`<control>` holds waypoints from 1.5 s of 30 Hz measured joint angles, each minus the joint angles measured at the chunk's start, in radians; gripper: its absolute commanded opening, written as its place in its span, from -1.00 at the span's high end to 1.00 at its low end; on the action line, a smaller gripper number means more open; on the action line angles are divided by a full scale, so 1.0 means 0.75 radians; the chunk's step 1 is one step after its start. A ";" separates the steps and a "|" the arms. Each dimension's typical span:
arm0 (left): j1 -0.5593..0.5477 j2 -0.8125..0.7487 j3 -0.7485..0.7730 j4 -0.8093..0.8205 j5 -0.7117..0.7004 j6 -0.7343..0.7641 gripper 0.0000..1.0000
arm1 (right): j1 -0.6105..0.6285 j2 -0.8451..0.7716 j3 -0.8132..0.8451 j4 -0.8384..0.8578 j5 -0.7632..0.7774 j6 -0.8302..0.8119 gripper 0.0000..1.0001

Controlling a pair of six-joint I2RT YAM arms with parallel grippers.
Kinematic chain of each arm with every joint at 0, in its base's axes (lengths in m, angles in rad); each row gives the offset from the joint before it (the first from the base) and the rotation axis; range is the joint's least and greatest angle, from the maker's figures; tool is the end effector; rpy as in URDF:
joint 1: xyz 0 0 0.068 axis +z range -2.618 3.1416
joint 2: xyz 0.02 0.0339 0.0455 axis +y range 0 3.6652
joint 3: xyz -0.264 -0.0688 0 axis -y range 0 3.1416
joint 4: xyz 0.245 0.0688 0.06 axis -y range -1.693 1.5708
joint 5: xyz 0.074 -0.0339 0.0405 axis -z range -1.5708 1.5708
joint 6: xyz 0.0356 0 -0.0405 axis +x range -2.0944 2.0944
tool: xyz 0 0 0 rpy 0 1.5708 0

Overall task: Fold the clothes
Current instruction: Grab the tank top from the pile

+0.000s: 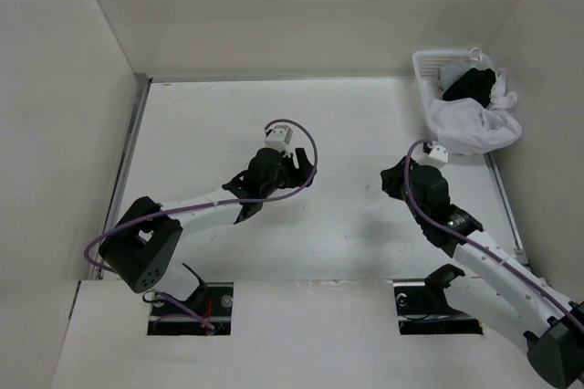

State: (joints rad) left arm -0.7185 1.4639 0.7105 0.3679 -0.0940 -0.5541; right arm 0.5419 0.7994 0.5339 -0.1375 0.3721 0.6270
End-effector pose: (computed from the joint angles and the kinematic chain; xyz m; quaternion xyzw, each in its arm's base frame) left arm 0.2378 -0.2035 0.2110 0.0419 0.8279 -0.3002 0.4719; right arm 0.1666 0.0852 0.2544 0.1368 0.8148 0.1702 0.5370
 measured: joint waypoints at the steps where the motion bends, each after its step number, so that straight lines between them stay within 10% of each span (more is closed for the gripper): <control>1: 0.000 0.000 -0.010 0.012 0.005 -0.004 -0.30 | -0.022 -0.001 0.000 0.005 -0.001 0.004 0.57; 12: 0.006 -0.035 -0.125 0.180 0.058 -0.024 -0.09 | -0.443 0.009 0.109 -0.035 0.020 -0.015 0.77; 19: 0.006 -0.029 -0.145 0.275 0.064 -0.030 -0.01 | -0.924 0.351 0.350 -0.013 0.028 -0.002 0.06; 25: 0.006 -0.004 -0.145 0.304 0.067 -0.037 -0.09 | -1.076 0.765 0.569 -0.010 0.012 -0.002 -0.10; 40: 0.006 0.028 -0.145 0.316 0.073 -0.060 -0.09 | -1.116 1.115 0.811 -0.011 -0.051 -0.002 0.20; 45: 0.006 0.041 -0.145 0.326 0.075 -0.060 -0.09 | -1.124 1.151 0.822 -0.011 -0.066 0.004 0.60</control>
State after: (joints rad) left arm -0.7139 1.4944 0.6014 0.6121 -0.0376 -0.5991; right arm -0.3012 1.6627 1.1507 -0.1455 0.3225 0.6300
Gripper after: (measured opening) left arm 0.542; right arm 0.269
